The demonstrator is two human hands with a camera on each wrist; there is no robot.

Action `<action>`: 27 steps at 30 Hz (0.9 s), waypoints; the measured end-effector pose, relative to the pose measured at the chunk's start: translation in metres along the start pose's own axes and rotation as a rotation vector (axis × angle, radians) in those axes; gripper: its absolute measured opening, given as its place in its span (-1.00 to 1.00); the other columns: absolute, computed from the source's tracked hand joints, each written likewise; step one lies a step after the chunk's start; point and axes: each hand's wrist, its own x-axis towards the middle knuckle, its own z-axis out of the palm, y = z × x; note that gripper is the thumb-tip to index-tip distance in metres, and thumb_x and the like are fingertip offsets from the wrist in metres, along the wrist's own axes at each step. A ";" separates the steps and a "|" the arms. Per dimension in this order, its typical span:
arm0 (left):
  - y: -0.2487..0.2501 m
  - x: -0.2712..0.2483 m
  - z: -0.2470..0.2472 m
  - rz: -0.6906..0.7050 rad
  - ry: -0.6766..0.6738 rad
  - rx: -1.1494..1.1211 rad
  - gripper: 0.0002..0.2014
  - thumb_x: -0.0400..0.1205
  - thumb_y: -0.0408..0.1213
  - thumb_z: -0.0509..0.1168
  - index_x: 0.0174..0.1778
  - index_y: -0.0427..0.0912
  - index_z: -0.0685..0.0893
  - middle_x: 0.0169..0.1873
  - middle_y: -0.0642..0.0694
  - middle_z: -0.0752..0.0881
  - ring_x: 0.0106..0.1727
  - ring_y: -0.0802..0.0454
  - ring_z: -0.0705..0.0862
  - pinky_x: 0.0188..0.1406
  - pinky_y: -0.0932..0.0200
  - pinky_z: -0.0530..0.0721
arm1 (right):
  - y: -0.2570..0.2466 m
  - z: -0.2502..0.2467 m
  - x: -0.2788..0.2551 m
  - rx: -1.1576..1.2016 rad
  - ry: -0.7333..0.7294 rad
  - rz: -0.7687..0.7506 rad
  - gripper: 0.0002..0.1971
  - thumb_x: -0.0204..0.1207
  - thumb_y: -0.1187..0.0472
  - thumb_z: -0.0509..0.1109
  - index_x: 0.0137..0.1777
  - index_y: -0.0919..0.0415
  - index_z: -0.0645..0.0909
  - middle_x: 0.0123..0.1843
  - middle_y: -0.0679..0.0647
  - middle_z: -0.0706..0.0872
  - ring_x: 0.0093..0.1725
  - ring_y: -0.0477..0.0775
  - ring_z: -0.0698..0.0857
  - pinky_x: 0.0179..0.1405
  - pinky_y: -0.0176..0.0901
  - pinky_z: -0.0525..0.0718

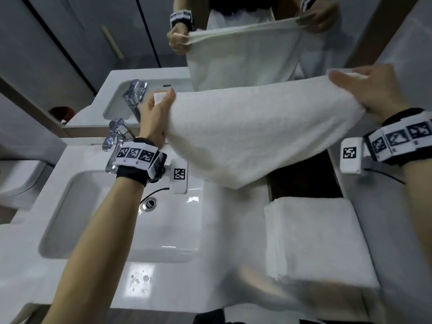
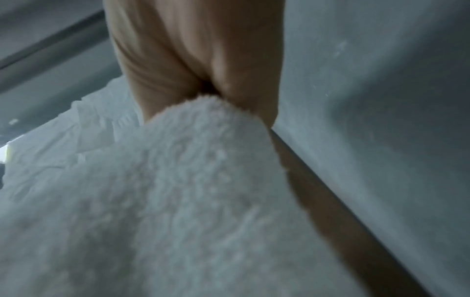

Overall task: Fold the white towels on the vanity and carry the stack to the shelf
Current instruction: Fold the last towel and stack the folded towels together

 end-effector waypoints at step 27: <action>-0.173 0.030 0.035 0.005 -0.316 1.414 -0.64 0.68 -0.36 0.11 0.40 -0.34 0.43 0.45 -0.32 0.36 0.48 -0.24 0.32 0.37 -0.14 0.40 | 0.156 0.055 -0.003 -0.126 -0.501 0.510 -0.76 0.56 0.15 0.38 0.16 0.26 0.63 0.24 0.32 0.70 0.17 0.23 0.67 0.37 0.18 0.56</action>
